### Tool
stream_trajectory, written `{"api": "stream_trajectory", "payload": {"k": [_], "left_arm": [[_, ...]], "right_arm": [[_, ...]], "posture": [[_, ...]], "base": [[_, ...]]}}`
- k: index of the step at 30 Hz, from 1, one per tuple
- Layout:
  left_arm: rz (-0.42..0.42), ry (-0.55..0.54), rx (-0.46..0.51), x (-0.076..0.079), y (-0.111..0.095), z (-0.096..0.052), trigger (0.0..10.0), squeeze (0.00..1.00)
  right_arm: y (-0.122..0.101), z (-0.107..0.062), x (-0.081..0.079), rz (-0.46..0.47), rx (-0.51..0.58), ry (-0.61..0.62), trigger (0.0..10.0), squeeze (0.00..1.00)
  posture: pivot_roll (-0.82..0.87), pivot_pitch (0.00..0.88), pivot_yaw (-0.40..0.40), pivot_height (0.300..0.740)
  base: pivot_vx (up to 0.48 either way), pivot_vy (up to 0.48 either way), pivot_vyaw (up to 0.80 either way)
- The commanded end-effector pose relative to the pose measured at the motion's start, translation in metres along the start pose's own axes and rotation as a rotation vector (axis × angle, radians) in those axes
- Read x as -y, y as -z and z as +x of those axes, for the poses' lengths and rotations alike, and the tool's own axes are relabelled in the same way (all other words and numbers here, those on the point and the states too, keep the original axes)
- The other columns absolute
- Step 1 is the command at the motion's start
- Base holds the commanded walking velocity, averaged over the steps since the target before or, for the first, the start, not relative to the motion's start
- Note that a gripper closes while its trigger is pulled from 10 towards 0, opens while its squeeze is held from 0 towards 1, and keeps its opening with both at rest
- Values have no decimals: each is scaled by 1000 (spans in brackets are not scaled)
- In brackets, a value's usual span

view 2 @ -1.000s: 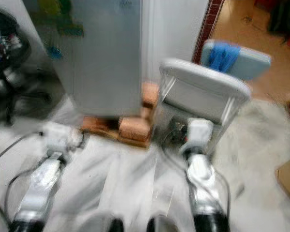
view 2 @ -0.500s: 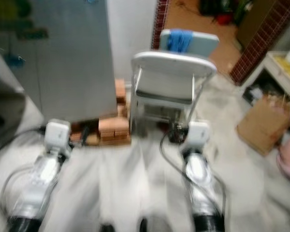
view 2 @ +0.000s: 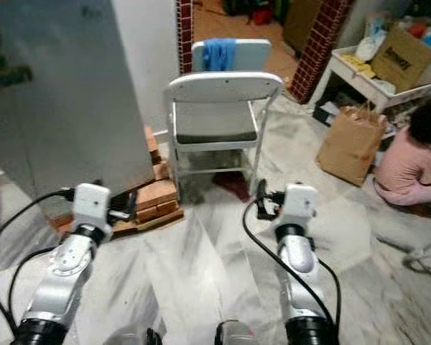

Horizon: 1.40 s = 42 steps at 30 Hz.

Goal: Restocking fridge

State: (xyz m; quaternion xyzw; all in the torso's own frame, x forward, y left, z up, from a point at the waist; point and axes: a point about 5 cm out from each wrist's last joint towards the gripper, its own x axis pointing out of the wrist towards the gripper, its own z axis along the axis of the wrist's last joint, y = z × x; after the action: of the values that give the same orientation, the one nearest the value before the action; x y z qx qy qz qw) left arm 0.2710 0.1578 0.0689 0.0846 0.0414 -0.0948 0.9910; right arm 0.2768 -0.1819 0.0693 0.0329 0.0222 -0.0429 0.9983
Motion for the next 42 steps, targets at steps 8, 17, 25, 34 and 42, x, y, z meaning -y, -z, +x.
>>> {"api": "stream_trajectory", "payload": {"k": [8,17,25,34,42], "left_arm": [[2,11,1,-1,2,0,10000,0],[-3,13,0,-2,4,-1,10000,0],[0,10,-2,-3,5,-3,10000,0],[-6,-2,-21,-7,14,-13,10000,0],[15,-15,-59,-13,25,-23,10000,0]], "right_arm": [[-2,1,0,5,12,0,10000,0],[-3,-2,4,0,14,5,10000,0],[0,-10,8,2,5,18,10000,0],[-4,-23,15,5,10,35,10000,0],[1,-32,22,1,-9,66,10000,0]], "posture": [[39,56,-15,740],[38,51,-15,740],[33,48,-22,740],[22,36,-34,740],[18,29,-2,740]], "base": [[0,176,-800],[0,0,-800],[0,0,-800],[0,0,-800],[0,0,-800]]}}
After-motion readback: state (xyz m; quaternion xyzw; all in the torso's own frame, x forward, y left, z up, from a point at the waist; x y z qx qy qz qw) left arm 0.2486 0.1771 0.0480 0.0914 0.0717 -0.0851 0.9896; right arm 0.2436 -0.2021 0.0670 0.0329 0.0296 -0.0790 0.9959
